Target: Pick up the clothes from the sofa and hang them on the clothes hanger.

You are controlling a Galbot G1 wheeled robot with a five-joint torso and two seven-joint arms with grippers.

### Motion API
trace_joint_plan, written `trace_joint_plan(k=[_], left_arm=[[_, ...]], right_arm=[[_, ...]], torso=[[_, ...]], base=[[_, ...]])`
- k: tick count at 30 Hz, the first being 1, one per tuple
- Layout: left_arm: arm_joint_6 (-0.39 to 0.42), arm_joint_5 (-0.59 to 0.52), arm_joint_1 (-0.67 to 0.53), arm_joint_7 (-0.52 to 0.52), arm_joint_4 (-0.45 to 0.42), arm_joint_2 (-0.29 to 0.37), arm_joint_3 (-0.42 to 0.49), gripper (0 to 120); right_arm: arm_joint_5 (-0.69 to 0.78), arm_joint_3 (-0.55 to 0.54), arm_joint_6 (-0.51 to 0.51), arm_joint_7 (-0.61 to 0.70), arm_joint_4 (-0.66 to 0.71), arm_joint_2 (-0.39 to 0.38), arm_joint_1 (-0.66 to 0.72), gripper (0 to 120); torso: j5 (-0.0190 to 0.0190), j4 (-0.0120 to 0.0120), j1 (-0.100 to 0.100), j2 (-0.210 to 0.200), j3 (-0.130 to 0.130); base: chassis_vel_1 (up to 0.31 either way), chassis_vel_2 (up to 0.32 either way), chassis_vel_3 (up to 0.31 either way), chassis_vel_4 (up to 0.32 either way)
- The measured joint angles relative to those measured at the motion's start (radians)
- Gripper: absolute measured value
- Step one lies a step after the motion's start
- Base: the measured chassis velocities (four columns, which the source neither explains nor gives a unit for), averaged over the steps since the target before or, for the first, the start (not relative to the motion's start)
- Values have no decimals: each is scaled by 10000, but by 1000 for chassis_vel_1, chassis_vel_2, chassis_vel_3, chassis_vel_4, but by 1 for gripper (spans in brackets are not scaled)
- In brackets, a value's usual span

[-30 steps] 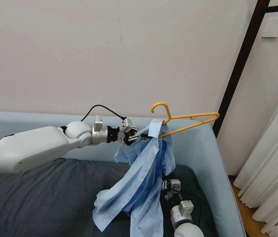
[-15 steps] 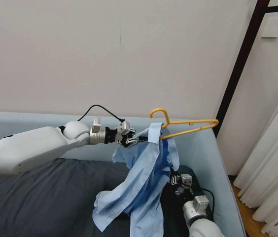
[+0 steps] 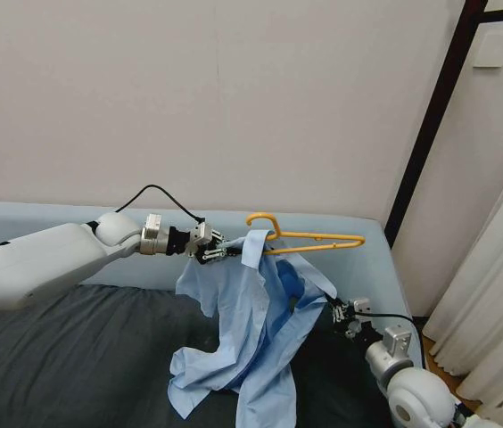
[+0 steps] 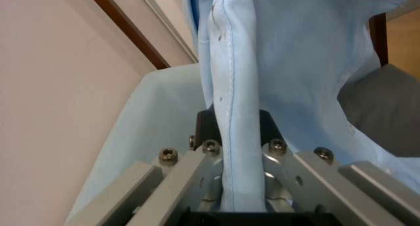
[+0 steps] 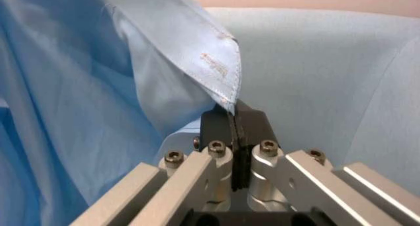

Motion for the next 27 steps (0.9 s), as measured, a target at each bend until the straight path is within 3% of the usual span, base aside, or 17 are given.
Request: trace_joint_plan(k=[10,17,27], left_arm=[[-1360,44,174,644,1084,-298,-70,1],[-2168,-372,617,1701,1835,-450,-332,1],[-2043,-522,579,3088,2249,-548,-337,1]], right_arm=[[988,-413,-400,-245,80,-689,991,0],[1052,-640,-495,-150,-189,-860,1441,0],[-294,-660,46,-481,-121,-1060,1608,0]], torso=[[-3,-3,0,-1,0],[-2,0,0,0,0],[-1,-1,0,-1,0]], base=[[0,0,0,0],[0,0,0,0],[0,0,0,0]])
